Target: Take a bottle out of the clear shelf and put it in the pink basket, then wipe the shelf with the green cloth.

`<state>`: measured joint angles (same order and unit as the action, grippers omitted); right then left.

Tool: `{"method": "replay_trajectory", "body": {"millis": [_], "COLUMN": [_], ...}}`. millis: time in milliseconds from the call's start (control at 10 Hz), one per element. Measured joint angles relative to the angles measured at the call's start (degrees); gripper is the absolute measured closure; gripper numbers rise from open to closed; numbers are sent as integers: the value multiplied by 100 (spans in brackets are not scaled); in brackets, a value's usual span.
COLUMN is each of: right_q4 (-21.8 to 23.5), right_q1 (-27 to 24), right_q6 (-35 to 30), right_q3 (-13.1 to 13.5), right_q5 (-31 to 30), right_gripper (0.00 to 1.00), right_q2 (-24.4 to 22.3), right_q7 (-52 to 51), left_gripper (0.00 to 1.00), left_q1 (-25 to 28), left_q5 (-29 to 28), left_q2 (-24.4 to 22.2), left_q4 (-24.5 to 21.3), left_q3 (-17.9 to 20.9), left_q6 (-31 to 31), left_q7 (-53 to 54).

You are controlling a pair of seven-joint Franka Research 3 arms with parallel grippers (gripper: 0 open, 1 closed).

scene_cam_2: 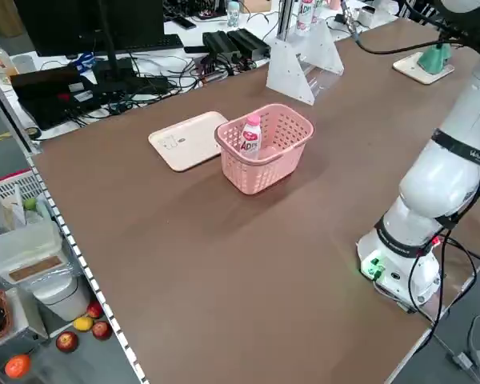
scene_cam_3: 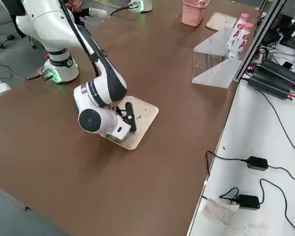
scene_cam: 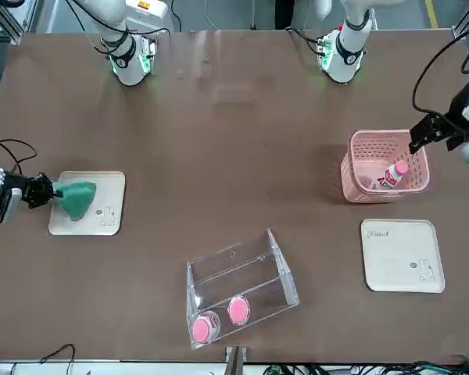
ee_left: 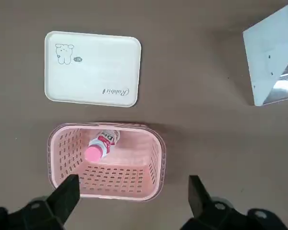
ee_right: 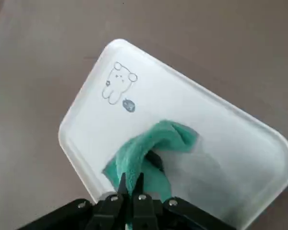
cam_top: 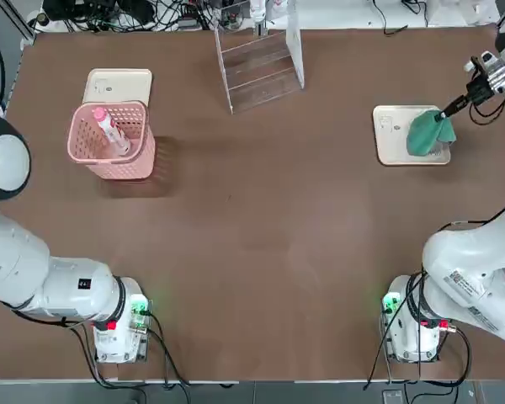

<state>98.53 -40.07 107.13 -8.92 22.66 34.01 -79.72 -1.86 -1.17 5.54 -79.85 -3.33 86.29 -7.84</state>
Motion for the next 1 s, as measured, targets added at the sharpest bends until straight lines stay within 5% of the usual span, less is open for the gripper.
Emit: {"method": "replay_trajectory", "body": {"millis": [700, 800, 1000], "right_q4": [-25, -26, -33], "right_q1": [-112, -112, -111], "right_q6": [553, 561, 562], "right_q3": [-6, -10, -13], "right_q5": [-242, -242, -242], "right_gripper": [93, 87, 58], "right_q2": [175, 176, 176], "right_q7": [-536, -535, -531], "left_gripper": [0, 0, 0], "left_q1": [31, 35, 35], "left_q5": [0, 0, 0], "left_q2": [0, 0, 0], "left_q4": [5, 5, 5], "left_q3": [13, 18, 18], "left_q6": [0, 0, 0], "left_q7": [0, 0, 0]}}
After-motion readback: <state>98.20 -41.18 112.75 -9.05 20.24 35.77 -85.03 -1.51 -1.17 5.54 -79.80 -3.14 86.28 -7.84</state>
